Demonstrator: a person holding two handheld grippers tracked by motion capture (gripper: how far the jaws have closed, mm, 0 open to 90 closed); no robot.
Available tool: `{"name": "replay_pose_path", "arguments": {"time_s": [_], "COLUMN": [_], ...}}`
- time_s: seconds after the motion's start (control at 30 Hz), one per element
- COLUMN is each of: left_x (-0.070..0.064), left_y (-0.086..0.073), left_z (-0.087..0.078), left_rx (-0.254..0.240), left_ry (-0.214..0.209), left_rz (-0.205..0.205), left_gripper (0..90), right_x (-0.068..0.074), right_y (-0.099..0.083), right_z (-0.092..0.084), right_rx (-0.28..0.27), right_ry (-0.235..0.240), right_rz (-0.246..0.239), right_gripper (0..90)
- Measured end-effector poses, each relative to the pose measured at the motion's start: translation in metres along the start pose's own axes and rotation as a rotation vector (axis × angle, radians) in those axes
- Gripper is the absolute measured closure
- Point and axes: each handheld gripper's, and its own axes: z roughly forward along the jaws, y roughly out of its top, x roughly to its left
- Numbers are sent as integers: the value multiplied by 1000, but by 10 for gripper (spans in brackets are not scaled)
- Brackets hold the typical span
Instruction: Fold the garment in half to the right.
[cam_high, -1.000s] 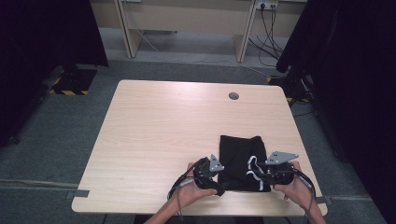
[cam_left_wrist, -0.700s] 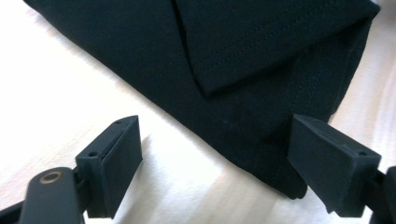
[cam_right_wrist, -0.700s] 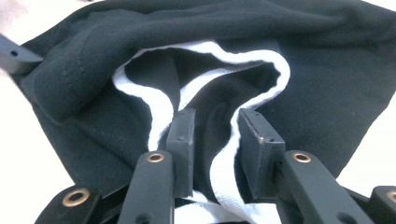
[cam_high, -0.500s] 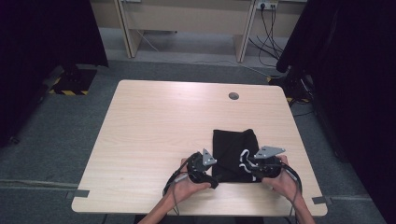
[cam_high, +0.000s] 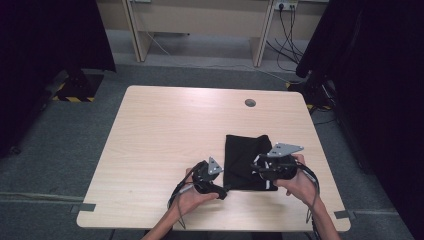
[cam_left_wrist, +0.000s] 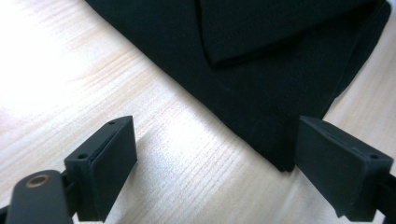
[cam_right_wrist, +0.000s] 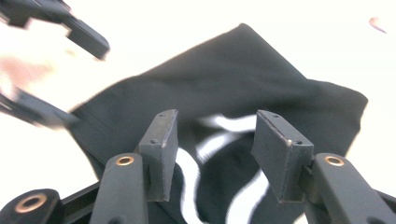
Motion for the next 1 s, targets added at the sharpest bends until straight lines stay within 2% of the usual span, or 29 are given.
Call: {"name": "replay_pose_path", "arguments": {"time_s": [0.1, 0.27, 0.4, 0.43, 0.5, 0.57, 0.63, 0.7, 0.83, 0.9, 1.0], "left_x": [-1, -2, -2, -2, -2, -2, -2, -2, -2, -2, -2], "left_y": [-1, -2, -2, -2, -2, -2, -2, -2, -2, -3, -3], "left_z": [1, 0, -1, -1, -1, -1, -1, -1, -1, -1, -1], "left_rx": [-3, -2, -1, 0, -1, -1, -1, 0, -2, -2, -2], "left_ry": [5, 6, 9, 9, 9, 9, 8, 9, 8, 9, 8], "left_rz": [13, 14, 15, 16, 17, 17, 17, 17, 14, 13, 13], "left_gripper": [118, 118, 118, 118, 118, 118, 118, 118, 118, 118, 118], "right_x": [7, 20, 27, 27, 26, 22, 19, 17, 11, 9, 9], "right_y": [9, 22, 24, 23, 21, 19, 19, 19, 15, 5, -20], "right_z": [9, 40, 63, 67, 75, 77, 71, 59, 24, 5, -22], "right_rx": [12, 54, 105, 118, 144, 141, 128, 105, 17, -12, -39], "right_ry": [23, 72, 98, 100, 110, 119, 119, 117, 72, 36, -13], "right_rz": [-21, -44, -49, -48, -75, -85, -94, -93, -67, -52, -19], "right_gripper": [507, 512, 521, 538, 640, 740, 809, 821, 822, 820, 802]}}
